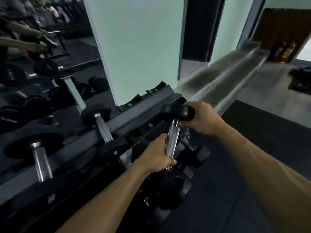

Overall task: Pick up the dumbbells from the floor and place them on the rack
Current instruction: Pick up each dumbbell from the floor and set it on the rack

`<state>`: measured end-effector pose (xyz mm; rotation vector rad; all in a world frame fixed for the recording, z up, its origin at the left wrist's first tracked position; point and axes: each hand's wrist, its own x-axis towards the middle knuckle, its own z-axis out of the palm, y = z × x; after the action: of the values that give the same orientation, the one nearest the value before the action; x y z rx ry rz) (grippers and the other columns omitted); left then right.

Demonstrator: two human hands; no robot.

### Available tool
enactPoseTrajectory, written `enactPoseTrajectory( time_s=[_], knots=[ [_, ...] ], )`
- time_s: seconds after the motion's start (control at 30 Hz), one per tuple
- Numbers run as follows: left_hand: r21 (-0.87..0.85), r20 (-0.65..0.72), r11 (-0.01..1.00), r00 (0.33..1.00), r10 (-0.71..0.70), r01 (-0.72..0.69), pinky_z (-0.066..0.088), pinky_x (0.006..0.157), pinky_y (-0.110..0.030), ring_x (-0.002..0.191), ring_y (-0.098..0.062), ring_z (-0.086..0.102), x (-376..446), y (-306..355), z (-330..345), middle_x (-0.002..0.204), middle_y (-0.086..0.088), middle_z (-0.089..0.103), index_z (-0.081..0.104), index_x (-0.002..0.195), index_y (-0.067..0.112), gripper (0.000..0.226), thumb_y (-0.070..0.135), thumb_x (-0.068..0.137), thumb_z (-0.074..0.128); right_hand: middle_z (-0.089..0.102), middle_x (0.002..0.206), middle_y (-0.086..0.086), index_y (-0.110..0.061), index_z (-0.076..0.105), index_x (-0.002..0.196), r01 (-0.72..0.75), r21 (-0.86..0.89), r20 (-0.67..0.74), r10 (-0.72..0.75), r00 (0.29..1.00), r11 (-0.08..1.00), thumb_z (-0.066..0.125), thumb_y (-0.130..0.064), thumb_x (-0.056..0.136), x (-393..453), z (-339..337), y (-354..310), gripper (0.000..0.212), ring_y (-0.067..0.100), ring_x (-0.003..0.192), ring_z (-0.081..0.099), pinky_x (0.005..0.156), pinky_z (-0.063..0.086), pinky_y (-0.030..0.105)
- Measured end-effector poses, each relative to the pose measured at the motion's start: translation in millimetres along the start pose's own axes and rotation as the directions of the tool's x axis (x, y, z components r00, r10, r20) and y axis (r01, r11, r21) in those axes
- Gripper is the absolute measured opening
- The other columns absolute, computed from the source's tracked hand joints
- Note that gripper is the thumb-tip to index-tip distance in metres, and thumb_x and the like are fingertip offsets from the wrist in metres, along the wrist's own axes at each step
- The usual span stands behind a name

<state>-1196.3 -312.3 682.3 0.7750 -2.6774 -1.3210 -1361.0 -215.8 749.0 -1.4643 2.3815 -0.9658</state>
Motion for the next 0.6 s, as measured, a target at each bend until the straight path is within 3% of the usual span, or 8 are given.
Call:
enactPoseTrajectory(
  time_s=[0.07,0.17,0.33,0.43,0.6],
  knots=[
    [-0.031,-0.023,0.999,0.999,-0.022,0.021,0.043,0.08,-0.018,0.099,-0.01,0.059,20.0,-9.7,-17.3,0.109,0.01,0.058,0.044,0.126,0.023,0.07,0.018,0.069,0.085,0.067,0.084,-0.004,-0.019,0.066,0.093,0.023,-0.004,0.023,-0.023,0.999,1.0,0.081,-0.021,0.071,32.9,7.4,-5.6,0.027,0.014,0.08,0.064,0.073,0.049,0.028],
    [-0.076,-0.036,0.995,0.997,-0.068,0.065,0.042,0.089,-0.024,0.112,-0.011,0.054,45.2,-20.3,-34.1,0.121,0.009,0.055,0.036,0.138,0.022,0.081,0.017,0.072,0.084,0.067,0.086,0.0,-0.016,0.066,0.094,0.053,-0.033,0.067,-0.05,0.997,0.998,0.08,-0.018,0.071,77.2,16.6,-6.8,0.028,0.016,0.081,0.064,0.076,0.052,0.033],
    [-0.172,-0.103,0.977,0.984,-0.148,0.129,0.048,0.086,-0.025,0.101,-0.011,0.059,86.9,-37.2,-48.9,0.11,0.008,0.059,0.043,0.128,0.022,0.069,0.017,0.072,0.083,0.062,0.071,-0.01,-0.034,0.058,0.073,0.11,-0.062,0.143,-0.1,0.985,0.992,0.079,-0.016,0.069,147.8,33.5,-1.2,0.028,0.008,0.068,0.06,0.065,0.047,0.027],
    [-0.229,-0.169,0.956,0.96,-0.225,0.184,0.046,0.076,-0.02,0.098,-0.01,0.06,118.4,-48.1,-50.7,0.109,0.007,0.06,0.046,0.116,0.024,0.059,0.017,0.071,0.084,0.066,0.079,-0.004,-0.019,0.068,0.092,0.188,-0.072,0.212,-0.169,0.962,0.979,0.076,-0.014,0.071,191.4,47.4,7.4,0.023,0.013,0.075,0.063,0.072,0.051,0.031],
    [-0.367,-0.273,0.899,0.896,-0.351,0.241,0.039,0.066,-0.009,0.103,-0.009,0.057,175.0,-60.6,-54.4,0.118,0.008,0.058,0.045,0.126,0.023,0.068,0.013,0.071,0.083,0.069,0.084,0.004,-0.01,0.067,0.093,0.322,-0.084,0.343,-0.276,0.898,0.943,0.074,-0.013,0.07,273.4,71.4,22.3,0.024,0.021,0.08,0.063,0.072,0.051,0.034]
  ],
)
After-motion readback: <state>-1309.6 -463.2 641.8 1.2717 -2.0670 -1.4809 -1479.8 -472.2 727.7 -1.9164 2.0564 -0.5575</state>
